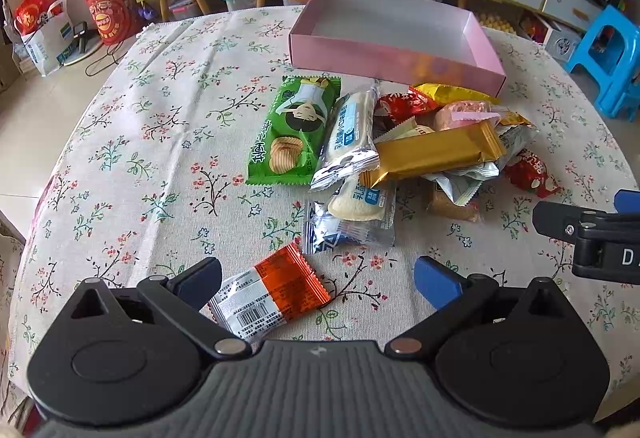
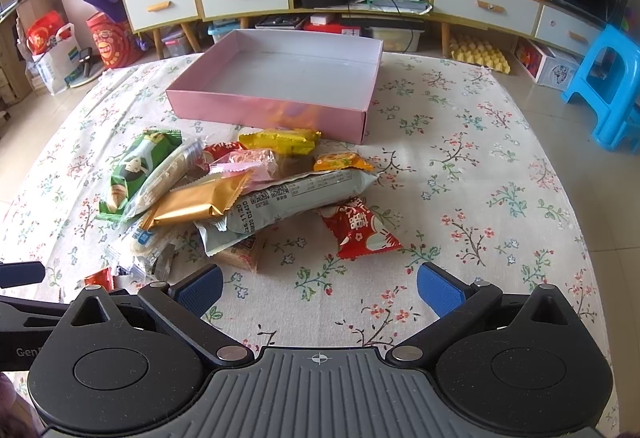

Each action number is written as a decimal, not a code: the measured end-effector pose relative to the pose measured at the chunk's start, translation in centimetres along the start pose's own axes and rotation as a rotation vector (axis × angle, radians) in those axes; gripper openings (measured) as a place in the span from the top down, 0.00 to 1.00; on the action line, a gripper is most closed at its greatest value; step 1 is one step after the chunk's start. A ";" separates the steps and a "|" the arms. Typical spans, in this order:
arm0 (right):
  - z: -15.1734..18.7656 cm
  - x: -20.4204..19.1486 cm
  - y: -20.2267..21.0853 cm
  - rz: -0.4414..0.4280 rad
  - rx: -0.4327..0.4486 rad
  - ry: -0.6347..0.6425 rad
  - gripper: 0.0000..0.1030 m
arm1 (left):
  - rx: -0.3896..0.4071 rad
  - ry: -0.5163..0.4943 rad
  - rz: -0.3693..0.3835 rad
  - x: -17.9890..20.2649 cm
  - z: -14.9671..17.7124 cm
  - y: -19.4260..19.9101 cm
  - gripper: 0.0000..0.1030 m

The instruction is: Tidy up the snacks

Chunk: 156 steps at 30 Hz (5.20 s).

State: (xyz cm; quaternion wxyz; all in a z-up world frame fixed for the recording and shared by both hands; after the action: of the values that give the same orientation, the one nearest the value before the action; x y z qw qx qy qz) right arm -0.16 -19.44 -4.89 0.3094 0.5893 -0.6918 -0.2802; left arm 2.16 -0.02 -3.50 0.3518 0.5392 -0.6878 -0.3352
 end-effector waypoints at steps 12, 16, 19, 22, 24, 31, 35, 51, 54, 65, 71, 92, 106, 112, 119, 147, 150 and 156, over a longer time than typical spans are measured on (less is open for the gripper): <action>0.0 0.0 0.0 -0.003 0.000 0.002 0.00 | 0.001 -0.002 0.003 0.0 0.0 0.2 0.00; 0.0 -0.1 0.0 -0.004 -0.001 0.002 0.00 | 0.002 -0.002 0.004 -0.1 0.0 0.2 0.00; 0.0 -0.1 0.0 -0.003 -0.001 0.005 0.00 | 0.002 -0.002 0.005 -0.1 -0.1 0.2 0.00; 0.0 -0.1 0.0 -0.004 -0.002 0.004 0.00 | 0.002 -0.002 0.004 -0.1 -0.1 0.2 0.00; 0.0 -0.1 0.0 -0.003 -0.001 0.004 0.00 | 0.002 -0.002 0.005 -0.1 -0.1 0.2 0.00; 0.0 -0.1 0.0 -0.004 -0.001 0.005 0.00 | 0.002 -0.002 0.005 -0.1 -0.1 0.2 0.00; 0.0 -0.1 0.0 -0.004 -0.001 0.006 0.00 | 0.002 -0.001 0.005 -0.1 -0.1 0.3 0.00; 0.0 -0.2 0.0 -0.005 -0.002 0.008 0.00 | 0.001 -0.002 0.006 -0.1 -0.2 0.4 0.00; 0.0 -0.2 0.0 -0.005 -0.002 0.009 0.00 | 0.001 -0.003 0.006 -0.1 -0.2 0.4 0.00; -0.1 -0.3 0.1 -0.007 0.002 0.007 0.00 | 0.002 -0.006 0.008 0.0 -0.4 0.5 0.00; -0.1 -0.2 0.1 -0.005 0.001 0.007 0.00 | 0.004 -0.008 0.007 0.0 -0.3 0.4 0.00; 0.0 -0.1 -0.1 0.005 0.002 0.010 0.00 | 0.009 -0.012 0.006 0.0 -0.4 0.4 0.00; -3.0 -0.6 0.4 -0.064 -0.040 0.047 0.00 | 0.033 -0.015 0.050 -1.9 -3.7 0.7 0.00; -7.4 -0.8 -0.1 -0.131 -0.074 0.047 0.00 | -0.013 -0.016 0.122 -3.4 -6.9 0.0 0.03; -9.8 -0.7 -4.2 -0.226 -0.114 -0.077 0.01 | 0.023 0.106 0.179 -5.5 -8.6 -2.4 0.17; -10.9 -1.1 -13.4 -0.242 -0.266 -0.302 0.54 | -0.113 0.229 0.245 -7.0 -9.6 -7.9 0.49; -11.0 -0.7 -13.0 -0.263 -0.264 -0.317 0.55 | -0.102 0.203 0.228 -6.8 -9.6 -7.6 0.56; -11.3 0.1 -11.3 -0.303 -0.246 -0.335 0.55 | -0.068 0.231 0.232 -7.2 -10.2 -6.4 0.60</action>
State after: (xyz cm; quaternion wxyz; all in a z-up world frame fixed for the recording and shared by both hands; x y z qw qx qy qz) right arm 15.62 -21.51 -5.99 0.2142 0.5894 -0.5981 -0.4991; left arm 15.23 4.98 -4.41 0.4829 0.4791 -0.6887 -0.2511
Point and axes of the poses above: each gripper's, at about its wrist camera, not at the fingertips, and y roughly against the way its jaws point, x to its right, z to its underside, the point moved 4 cm from there along -y, roughly the way its jaws point, and after that the axes turned 10 degrees about z, right-handed, at the moved point
